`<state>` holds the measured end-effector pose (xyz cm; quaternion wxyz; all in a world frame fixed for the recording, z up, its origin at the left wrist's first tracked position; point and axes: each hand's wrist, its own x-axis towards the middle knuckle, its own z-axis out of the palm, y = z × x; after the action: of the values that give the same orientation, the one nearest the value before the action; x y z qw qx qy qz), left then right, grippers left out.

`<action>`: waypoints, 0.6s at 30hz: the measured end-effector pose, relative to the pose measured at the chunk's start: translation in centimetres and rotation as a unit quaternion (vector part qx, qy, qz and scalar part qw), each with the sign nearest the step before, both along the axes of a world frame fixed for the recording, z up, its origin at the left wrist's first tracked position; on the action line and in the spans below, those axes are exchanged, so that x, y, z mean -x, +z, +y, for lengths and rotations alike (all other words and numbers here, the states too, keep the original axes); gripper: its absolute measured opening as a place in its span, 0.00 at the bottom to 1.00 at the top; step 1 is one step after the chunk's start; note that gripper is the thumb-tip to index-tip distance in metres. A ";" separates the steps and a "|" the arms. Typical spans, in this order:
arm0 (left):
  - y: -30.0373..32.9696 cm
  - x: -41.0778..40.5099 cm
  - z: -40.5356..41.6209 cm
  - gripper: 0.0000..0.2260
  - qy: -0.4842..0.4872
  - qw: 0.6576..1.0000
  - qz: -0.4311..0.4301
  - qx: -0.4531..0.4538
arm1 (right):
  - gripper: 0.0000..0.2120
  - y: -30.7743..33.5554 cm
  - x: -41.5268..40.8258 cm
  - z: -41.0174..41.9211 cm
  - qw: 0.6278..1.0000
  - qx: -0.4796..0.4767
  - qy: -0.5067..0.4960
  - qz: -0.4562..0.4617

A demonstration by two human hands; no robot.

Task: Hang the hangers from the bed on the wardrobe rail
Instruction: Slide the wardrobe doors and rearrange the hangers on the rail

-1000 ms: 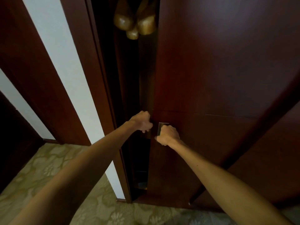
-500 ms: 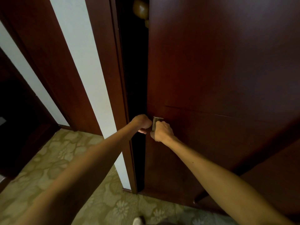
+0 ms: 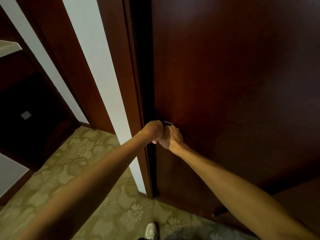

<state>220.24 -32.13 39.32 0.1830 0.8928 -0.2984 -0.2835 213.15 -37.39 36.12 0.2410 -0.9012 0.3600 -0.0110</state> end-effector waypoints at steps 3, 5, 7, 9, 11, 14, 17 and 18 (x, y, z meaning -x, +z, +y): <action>-0.2 0.0 0.3 0.10 -0.023 0.997 -0.067 -0.012 | 0.09 0.0 -0.5 0.2 0.999 -0.026 0.018 -0.023; -0.5 -0.2 0.2 0.11 -0.045 0.993 -0.106 -0.022 | 0.10 0.1 -0.7 0.3 0.999 -0.032 0.029 -0.026; -0.6 -0.3 0.2 0.11 -0.067 0.987 -0.146 -0.033 | 0.10 0.3 -0.7 0.3 0.999 -0.029 0.029 -0.025; -0.8 -0.3 0.1 0.11 -0.080 0.983 -0.160 -0.039 | 0.10 0.3 -0.7 0.3 0.999 -0.020 0.033 -0.020; -0.5 0.0 0.3 0.11 -0.088 0.981 -0.168 -0.043 | 0.11 0.5 -0.5 0.2 0.999 -0.009 0.041 -0.012; -0.4 0.1 0.5 0.10 -0.091 0.981 -0.166 -0.035 | 0.11 0.8 -0.1 0.1 0.999 -0.003 0.054 0.000; -0.3 0.6 0.7 0.09 -0.100 0.980 -0.174 -0.019 | 0.09 1.0 0.7 -0.4 0.998 0.006 0.057 0.024; -0.5 0.7 0.6 0.09 -0.106 0.978 -0.181 -0.020 | 0.09 1.0 1.2 -0.7 0.998 -0.002 0.048 0.027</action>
<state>219.56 -31.51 38.85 0.0775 0.8961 -0.4136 -0.1412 211.99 -38.09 37.14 0.2336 -0.9168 0.3227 0.0259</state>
